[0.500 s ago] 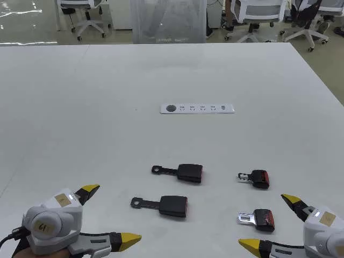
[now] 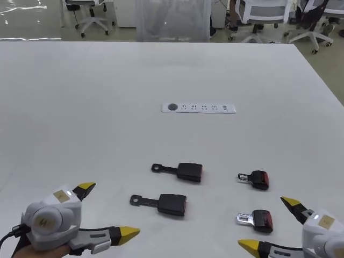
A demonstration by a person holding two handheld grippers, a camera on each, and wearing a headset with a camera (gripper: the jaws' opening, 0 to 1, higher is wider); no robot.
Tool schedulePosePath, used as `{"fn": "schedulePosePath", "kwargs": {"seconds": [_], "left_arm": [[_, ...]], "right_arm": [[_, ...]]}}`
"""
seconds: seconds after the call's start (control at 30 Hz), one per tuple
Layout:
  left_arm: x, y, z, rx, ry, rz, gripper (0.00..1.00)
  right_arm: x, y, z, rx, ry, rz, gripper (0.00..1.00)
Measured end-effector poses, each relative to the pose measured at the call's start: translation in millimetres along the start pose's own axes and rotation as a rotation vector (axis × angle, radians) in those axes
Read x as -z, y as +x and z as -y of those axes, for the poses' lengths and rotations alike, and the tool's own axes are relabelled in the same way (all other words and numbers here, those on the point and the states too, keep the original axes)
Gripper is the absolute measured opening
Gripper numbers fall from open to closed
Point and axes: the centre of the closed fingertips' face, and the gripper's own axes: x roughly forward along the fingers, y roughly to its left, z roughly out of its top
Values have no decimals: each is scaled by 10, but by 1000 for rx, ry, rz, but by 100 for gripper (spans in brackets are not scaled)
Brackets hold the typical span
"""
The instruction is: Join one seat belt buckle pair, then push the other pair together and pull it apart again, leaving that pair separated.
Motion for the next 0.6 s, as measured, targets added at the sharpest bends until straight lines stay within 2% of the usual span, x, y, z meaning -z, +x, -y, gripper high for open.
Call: {"fn": "schedulePosePath", "kwargs": {"seconds": [0.6], "left_arm": [[34, -30, -5, -4, -6, 6, 100]], "right_arm": [[1, 2, -53, -1, -4, 1, 95]]}}
